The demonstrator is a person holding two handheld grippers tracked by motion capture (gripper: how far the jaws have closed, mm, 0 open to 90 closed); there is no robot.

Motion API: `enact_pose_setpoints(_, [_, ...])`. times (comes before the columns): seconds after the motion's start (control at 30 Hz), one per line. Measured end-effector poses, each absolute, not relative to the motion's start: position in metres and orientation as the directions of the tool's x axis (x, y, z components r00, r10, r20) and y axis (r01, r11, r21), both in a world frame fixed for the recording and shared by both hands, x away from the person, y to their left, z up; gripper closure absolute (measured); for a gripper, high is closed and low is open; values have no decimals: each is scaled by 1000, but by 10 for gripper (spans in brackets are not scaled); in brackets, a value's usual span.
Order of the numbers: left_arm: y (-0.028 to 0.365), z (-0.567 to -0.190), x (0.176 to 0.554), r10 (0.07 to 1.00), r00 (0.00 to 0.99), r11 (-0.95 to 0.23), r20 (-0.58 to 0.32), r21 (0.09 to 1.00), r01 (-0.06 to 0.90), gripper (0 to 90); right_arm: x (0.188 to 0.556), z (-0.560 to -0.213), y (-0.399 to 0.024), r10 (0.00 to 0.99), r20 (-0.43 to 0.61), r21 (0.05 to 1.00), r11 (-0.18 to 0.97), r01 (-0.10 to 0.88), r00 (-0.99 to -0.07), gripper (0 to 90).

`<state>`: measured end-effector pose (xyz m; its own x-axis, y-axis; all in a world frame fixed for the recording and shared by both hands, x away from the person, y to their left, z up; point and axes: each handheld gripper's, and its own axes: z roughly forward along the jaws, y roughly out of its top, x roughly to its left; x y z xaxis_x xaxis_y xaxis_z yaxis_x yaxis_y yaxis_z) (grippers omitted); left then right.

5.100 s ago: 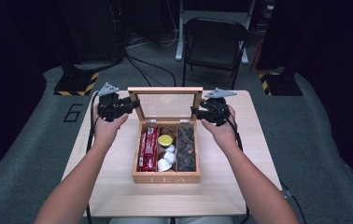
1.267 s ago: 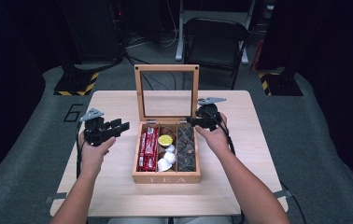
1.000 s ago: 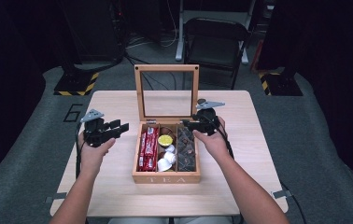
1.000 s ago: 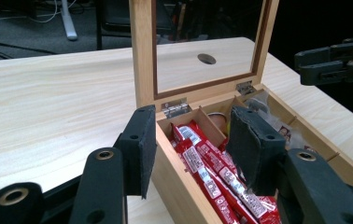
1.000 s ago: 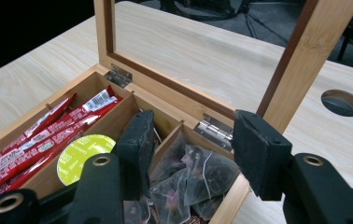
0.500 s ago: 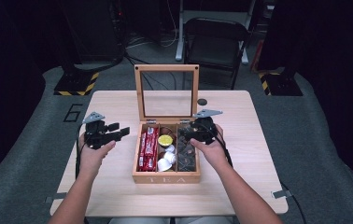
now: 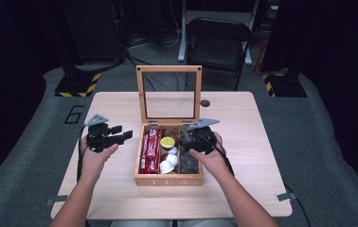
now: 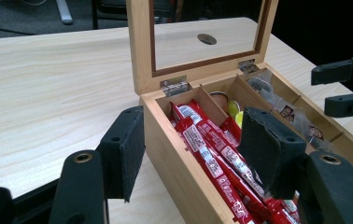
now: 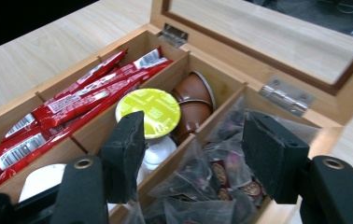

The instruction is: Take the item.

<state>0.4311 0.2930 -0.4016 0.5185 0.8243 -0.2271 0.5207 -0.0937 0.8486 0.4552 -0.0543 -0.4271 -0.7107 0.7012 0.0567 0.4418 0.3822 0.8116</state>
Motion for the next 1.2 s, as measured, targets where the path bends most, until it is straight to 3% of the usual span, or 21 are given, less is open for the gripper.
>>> enact_pose_setpoints(1.2, [296, -402, 430, 834, 508, -94, -216, 850, 518, 402, 488, -450, -6, 643, 96, 745, 459, 483, -760, 324])
